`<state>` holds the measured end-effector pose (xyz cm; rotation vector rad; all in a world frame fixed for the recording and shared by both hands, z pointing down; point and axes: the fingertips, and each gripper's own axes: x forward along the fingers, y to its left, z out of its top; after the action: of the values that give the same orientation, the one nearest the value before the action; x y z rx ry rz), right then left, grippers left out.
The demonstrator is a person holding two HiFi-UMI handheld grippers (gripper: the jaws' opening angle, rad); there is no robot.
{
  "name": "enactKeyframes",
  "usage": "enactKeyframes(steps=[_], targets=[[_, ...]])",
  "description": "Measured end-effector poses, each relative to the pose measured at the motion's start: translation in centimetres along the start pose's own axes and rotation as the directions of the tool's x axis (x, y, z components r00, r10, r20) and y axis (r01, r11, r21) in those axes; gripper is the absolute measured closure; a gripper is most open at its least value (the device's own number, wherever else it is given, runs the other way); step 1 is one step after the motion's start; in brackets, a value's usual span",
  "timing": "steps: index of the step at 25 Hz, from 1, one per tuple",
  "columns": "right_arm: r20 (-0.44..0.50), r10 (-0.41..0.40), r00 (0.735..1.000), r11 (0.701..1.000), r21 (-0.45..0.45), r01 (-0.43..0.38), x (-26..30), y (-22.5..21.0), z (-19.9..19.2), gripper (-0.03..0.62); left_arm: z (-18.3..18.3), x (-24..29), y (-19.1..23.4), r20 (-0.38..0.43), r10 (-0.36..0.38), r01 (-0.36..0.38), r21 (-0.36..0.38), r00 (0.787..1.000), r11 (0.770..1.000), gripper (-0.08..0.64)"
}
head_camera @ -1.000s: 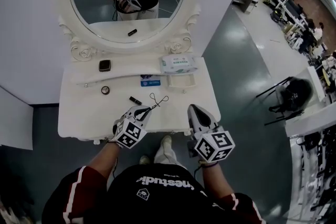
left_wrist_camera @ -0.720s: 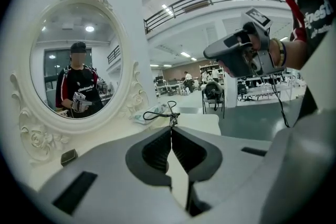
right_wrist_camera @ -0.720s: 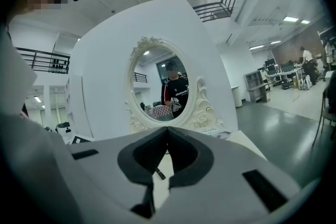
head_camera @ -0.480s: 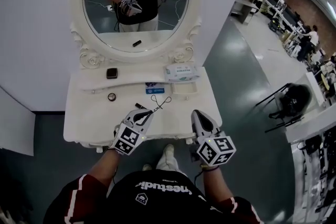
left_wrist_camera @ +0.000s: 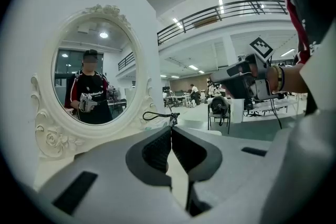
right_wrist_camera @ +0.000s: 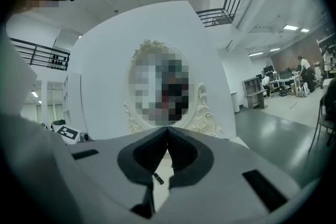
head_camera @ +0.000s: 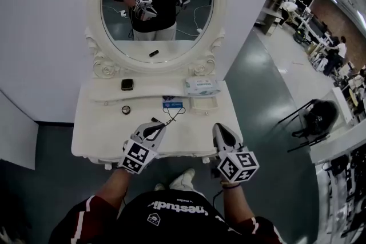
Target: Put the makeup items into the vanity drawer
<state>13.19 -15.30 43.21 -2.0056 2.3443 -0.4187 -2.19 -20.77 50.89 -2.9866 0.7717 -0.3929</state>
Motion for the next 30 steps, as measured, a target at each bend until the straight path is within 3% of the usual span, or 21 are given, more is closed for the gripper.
enactKeyframes(steps=[12, 30], targets=[[0.004, -0.037, 0.999, 0.999, -0.004, 0.037, 0.1, -3.7, 1.1, 0.589, -0.2, 2.8, 1.2, -0.007, 0.001, -0.002, -0.018, 1.0, 1.0, 0.551], [0.002, -0.025, 1.0, 1.0, 0.018, 0.025, 1.6, -13.2, 2.9, 0.589, 1.6, 13.9, -1.2, -0.049, -0.036, 0.036, -0.003, 0.998, 0.999, 0.551]])
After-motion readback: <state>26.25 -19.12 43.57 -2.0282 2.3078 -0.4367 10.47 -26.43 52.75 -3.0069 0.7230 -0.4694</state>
